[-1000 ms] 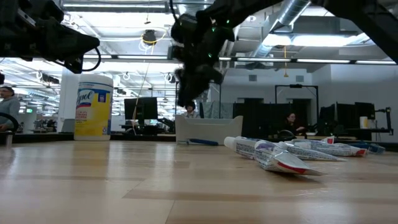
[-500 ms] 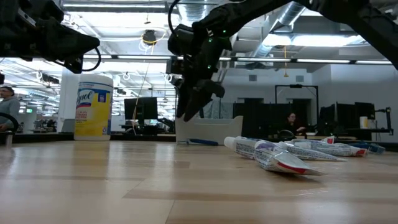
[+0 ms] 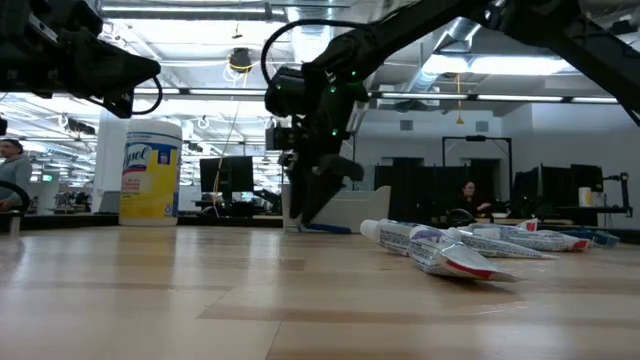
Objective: Pick & Place Travel size toiletries
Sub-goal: Put the blue razor into the gray bin
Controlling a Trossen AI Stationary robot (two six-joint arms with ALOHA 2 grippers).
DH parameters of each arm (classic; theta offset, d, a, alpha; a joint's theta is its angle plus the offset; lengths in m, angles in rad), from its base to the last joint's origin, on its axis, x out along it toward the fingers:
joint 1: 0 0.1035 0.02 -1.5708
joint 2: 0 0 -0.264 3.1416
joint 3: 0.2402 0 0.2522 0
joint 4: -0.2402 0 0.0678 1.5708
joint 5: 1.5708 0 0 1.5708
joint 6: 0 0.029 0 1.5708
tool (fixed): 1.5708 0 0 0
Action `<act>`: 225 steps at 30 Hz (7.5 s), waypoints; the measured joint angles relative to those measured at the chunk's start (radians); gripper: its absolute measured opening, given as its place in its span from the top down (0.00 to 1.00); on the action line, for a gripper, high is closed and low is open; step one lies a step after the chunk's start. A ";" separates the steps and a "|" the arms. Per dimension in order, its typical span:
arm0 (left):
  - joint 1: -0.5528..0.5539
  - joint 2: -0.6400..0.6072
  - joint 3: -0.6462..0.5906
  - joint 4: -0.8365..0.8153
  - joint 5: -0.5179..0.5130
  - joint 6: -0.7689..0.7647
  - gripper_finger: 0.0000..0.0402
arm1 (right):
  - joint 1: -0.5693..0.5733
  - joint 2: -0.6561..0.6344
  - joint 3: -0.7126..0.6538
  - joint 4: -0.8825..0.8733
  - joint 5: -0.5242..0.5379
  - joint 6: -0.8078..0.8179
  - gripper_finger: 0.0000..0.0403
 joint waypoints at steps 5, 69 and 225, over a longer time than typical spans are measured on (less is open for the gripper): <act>0.000 0.000 0.000 0.001 0.000 0.000 0.98 | 0.003 0.025 -0.002 -0.016 0.070 0.007 0.52; 0.000 0.000 0.000 0.000 0.000 0.000 0.98 | -0.252 -0.039 0.441 -0.243 -0.060 0.305 0.94; 0.000 0.000 0.000 0.000 0.000 0.000 0.98 | -0.204 -0.833 -1.219 -0.076 0.184 1.343 0.38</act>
